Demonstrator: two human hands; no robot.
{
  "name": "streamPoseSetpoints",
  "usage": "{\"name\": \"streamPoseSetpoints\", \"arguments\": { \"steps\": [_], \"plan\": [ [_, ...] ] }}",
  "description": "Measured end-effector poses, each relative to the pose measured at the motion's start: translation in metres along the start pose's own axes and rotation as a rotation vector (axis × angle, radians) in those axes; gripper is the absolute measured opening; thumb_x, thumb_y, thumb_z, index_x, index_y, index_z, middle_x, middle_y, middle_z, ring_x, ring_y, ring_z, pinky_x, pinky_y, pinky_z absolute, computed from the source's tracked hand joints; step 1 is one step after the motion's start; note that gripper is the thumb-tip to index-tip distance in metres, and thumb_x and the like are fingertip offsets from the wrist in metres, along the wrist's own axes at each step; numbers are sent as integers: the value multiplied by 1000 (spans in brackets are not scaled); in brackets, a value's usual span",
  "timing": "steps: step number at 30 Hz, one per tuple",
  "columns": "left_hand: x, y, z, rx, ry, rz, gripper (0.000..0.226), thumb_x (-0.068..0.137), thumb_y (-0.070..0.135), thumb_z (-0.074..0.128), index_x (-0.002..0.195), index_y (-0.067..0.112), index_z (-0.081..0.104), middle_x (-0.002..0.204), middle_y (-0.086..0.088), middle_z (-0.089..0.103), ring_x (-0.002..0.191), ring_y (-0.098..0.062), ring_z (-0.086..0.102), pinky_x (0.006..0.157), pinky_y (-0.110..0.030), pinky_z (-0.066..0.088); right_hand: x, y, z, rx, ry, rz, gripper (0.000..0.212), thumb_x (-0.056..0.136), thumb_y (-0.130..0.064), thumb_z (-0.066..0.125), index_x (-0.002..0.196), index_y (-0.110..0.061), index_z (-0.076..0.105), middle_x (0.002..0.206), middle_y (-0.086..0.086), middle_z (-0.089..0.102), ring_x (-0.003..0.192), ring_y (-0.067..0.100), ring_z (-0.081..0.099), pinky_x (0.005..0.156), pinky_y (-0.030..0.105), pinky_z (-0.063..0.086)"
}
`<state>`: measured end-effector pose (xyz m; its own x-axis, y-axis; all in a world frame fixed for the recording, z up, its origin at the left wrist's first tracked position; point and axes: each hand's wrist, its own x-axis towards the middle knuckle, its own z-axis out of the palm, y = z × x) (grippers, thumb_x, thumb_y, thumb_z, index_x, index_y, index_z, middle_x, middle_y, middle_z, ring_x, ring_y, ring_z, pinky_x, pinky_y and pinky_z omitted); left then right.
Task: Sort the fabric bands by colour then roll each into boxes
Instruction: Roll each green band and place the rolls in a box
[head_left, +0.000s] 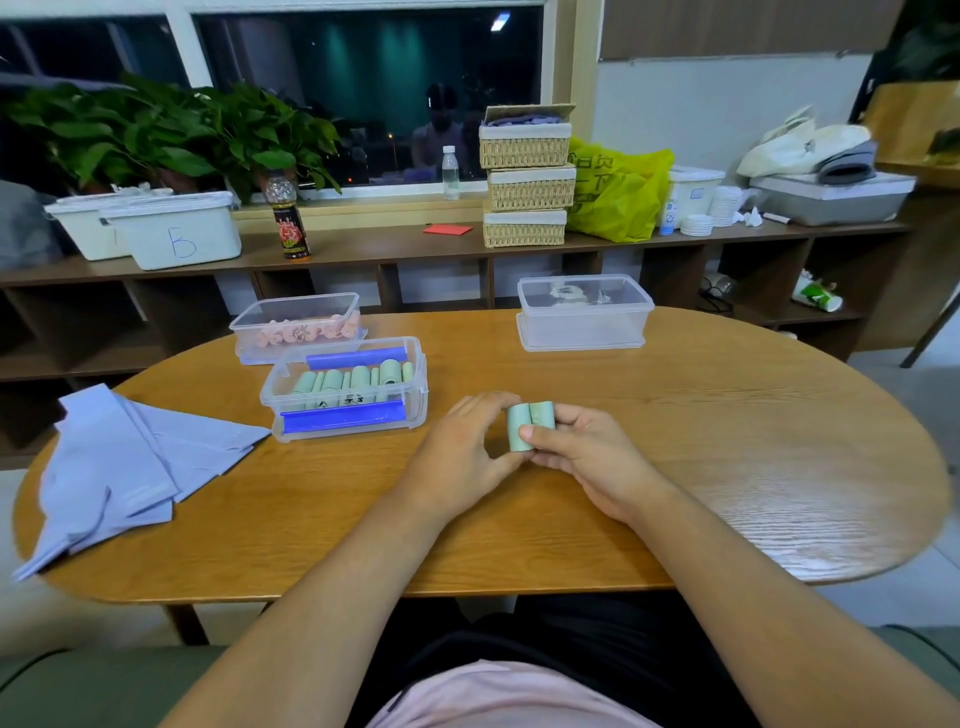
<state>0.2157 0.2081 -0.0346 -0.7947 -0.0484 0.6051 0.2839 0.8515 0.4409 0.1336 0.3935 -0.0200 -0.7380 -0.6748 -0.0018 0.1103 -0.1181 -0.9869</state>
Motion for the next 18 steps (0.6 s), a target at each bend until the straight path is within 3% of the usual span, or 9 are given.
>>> {"name": "streamPoseSetpoints", "arguments": {
  "steps": [7, 13, 18],
  "plan": [
    [0, -3, -5, 23, -43, 55, 56, 87, 38, 86, 134, 21, 63, 131, 11, 66, 126, -4, 55, 107, -13, 38, 0, -4, -7, -6, -11, 50, 30, 96, -12, 75, 125, -6, 74, 118, 18, 77, 106, 25, 73, 101, 38, 55],
    [0, -4, 3, 91, -72, 112, 51, 88, 26, 81, 134, 22, 60, 133, 9, 61, 126, -12, 56, 107, -28, 46, 1, 1, -5, -90, -5, 17, 30, 91, -11, 81, 120, -8, 77, 114, 15, 78, 104, 21, 73, 100, 38, 55],
    [-1, 0, 4, 34, -60, 77, 58, 88, 27, 83, 139, 17, 58, 135, 6, 61, 126, -9, 56, 109, -17, 40, 3, 3, -4, -118, 62, -21, 28, 86, -16, 87, 114, -19, 81, 114, 10, 77, 104, 20, 72, 99, 40, 57]
  ]
}}
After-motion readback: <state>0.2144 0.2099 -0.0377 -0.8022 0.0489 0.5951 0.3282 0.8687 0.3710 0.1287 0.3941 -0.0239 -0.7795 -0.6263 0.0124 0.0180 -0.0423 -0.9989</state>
